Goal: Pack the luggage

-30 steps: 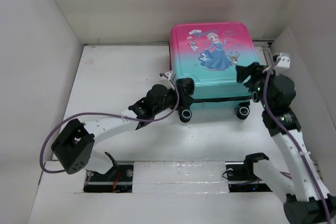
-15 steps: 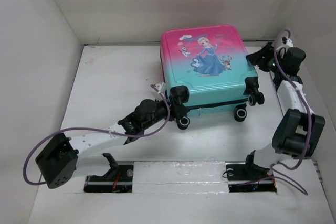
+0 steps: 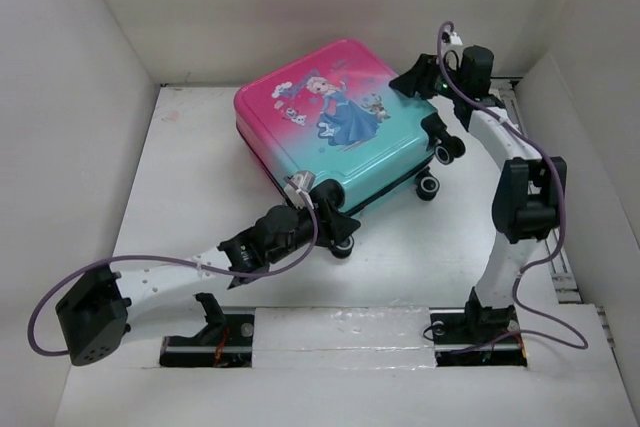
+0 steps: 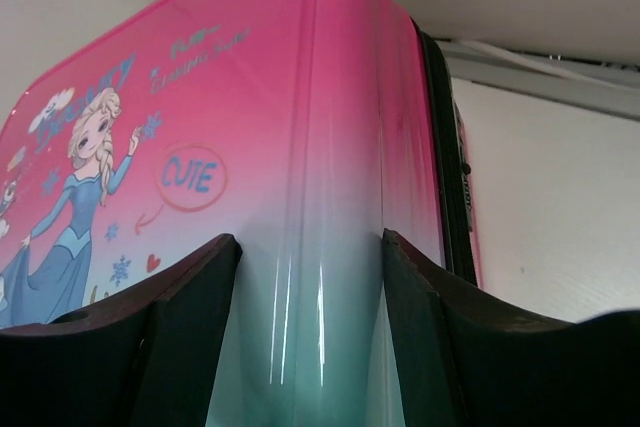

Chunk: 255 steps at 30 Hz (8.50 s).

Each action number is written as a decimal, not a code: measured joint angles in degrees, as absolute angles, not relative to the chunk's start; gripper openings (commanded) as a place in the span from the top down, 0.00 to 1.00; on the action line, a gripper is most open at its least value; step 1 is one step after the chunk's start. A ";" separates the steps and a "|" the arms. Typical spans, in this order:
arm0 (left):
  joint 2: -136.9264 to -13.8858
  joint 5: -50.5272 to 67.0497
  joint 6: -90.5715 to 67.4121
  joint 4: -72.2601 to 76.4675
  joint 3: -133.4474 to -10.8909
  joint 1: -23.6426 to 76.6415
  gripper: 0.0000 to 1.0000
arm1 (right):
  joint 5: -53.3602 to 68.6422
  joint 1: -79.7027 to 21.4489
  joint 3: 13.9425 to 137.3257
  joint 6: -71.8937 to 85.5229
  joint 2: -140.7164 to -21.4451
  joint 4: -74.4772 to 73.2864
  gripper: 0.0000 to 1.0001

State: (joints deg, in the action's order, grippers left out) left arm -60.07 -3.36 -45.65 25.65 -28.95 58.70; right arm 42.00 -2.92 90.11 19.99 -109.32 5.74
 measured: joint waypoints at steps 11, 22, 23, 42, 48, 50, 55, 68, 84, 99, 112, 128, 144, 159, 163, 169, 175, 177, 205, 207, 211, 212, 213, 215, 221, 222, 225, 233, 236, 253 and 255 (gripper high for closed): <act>-65.01 -2.83 -44.69 24.95 -33.85 56.62 1.00 | 30.85 -6.81 81.58 15.20 -87.90 -3.36 0.35; -67.37 -2.00 -45.12 27.27 -34.65 56.10 1.00 | 30.09 -17.80 26.61 20.36 -34.79 17.67 0.86; -67.44 -1.93 -45.54 27.51 -34.65 56.07 1.00 | 29.23 -18.68 21.67 21.15 -34.48 18.74 0.79; -68.51 -0.45 -51.40 30.61 -34.65 55.46 1.00 | 27.44 -22.92 12.64 19.22 -69.34 50.52 0.49; -68.58 -0.23 -51.70 30.61 -34.65 55.37 1.00 | 28.80 -22.90 13.37 18.83 -74.89 56.03 0.49; -68.60 -0.21 -51.77 30.61 -34.65 55.37 1.00 | 29.15 -22.90 14.24 18.70 -76.99 57.54 0.49; -68.62 -0.21 -51.79 30.61 -34.65 55.33 1.00 | 30.44 -22.96 15.51 18.85 -82.54 62.30 0.51; -69.28 0.08 -51.79 31.14 -34.68 55.00 1.00 | 30.30 -25.10 14.83 24.53 -97.97 71.64 0.79; -69.60 0.12 -51.75 31.51 -34.76 55.00 1.00 | 25.30 -25.61 12.93 23.53 -86.76 72.34 0.52; -69.71 0.14 -51.46 31.68 -34.76 54.59 1.00 | 20.51 -28.93 15.07 18.96 -85.03 67.81 0.68; -69.93 0.27 -51.22 31.90 -34.76 54.26 1.00 | 20.80 -29.65 15.25 20.10 -90.17 71.18 0.66; -70.15 0.32 -51.24 32.34 -34.76 54.28 1.00 | 16.38 -31.90 14.04 22.55 -90.06 72.10 1.00; -79.15 2.37 -54.11 32.80 -44.69 55.64 1.00 | -28.71 -65.52 10.70 25.74 -76.09 65.65 1.00; -85.76 4.45 -59.27 38.17 -48.36 54.98 1.00 | -65.84 -72.88 32.21 21.43 -108.29 83.53 1.00; -85.76 3.29 -59.53 38.37 -48.23 54.89 1.00 | -69.52 -72.88 36.49 21.39 -114.65 86.70 0.86; -85.78 4.23 -60.12 39.81 -48.23 56.01 0.20 | -59.75 -77.82 34.85 17.63 -116.46 80.99 0.35; -82.70 6.83 -57.69 38.98 -48.27 58.41 0.00 | -56.27 -86.24 26.11 15.14 -112.07 76.84 0.28; -80.14 7.79 -56.07 37.17 -48.97 58.13 0.00 | -56.42 -88.18 24.38 14.94 -110.19 76.42 0.27; -68.40 -6.59 -37.06 23.88 -30.96 60.36 0.39 | -50.22 -77.41 49.58 33.69 -41.28 -16.05 0.14; -72.18 -5.04 -36.05 26.46 -33.26 60.55 0.39 | -49.54 -74.39 50.85 33.89 -39.31 -20.58 0.12; -77.30 -3.20 -34.37 29.74 -36.53 61.10 0.39 | -47.53 -69.63 50.87 33.89 -37.82 -27.49 0.10; -78.54 -3.05 -33.93 30.22 -37.52 61.23 0.39 | -46.76 -68.45 50.85 33.89 -37.76 -28.77 0.10; -79.72 -3.01 -33.58 30.63 -38.48 61.36 0.39 | -46.13 -67.20 50.85 33.74 -37.67 -29.91 0.08; -82.19 -3.11 -32.84 31.29 -40.49 61.43 0.39 | -44.60 -64.10 50.72 33.08 -37.50 -31.66 0.07; -87.37 -3.51 -31.31 31.94 -43.70 61.49 0.41 | -36.69 -53.49 50.13 28.71 -37.58 -33.06 0.06; -87.85 -3.70 -31.22 31.94 -43.81 61.58 0.42 | -35.14 -51.46 49.82 27.92 -37.67 -32.93 0.06; -88.71 -4.73 -30.81 31.90 -43.97 62.06 0.42 | -29.36 -45.28 49.04 24.45 -38.61 -32.47 0.06; -90.37 -6.55 -30.37 32.49 -44.21 62.57 0.44 | -12.99 -35.14 47.07 17.69 -44.64 -29.89 0.06; -91.42 -7.09 -30.28 33.10 -44.23 62.54 0.47 | -9.76 -33.30 46.26 16.99 -44.88 -29.71 0.07; -95.18 -7.55 -29.52 35.14 -46.11 62.61 0.72 | -7.11 -33.54 44.93 17.89 -42.09 -30.09 0.04; -95.77 -7.55 -29.45 35.40 -46.13 62.61 0.72 | -7.70 -34.00 44.93 18.24 -41.45 -30.35 0.04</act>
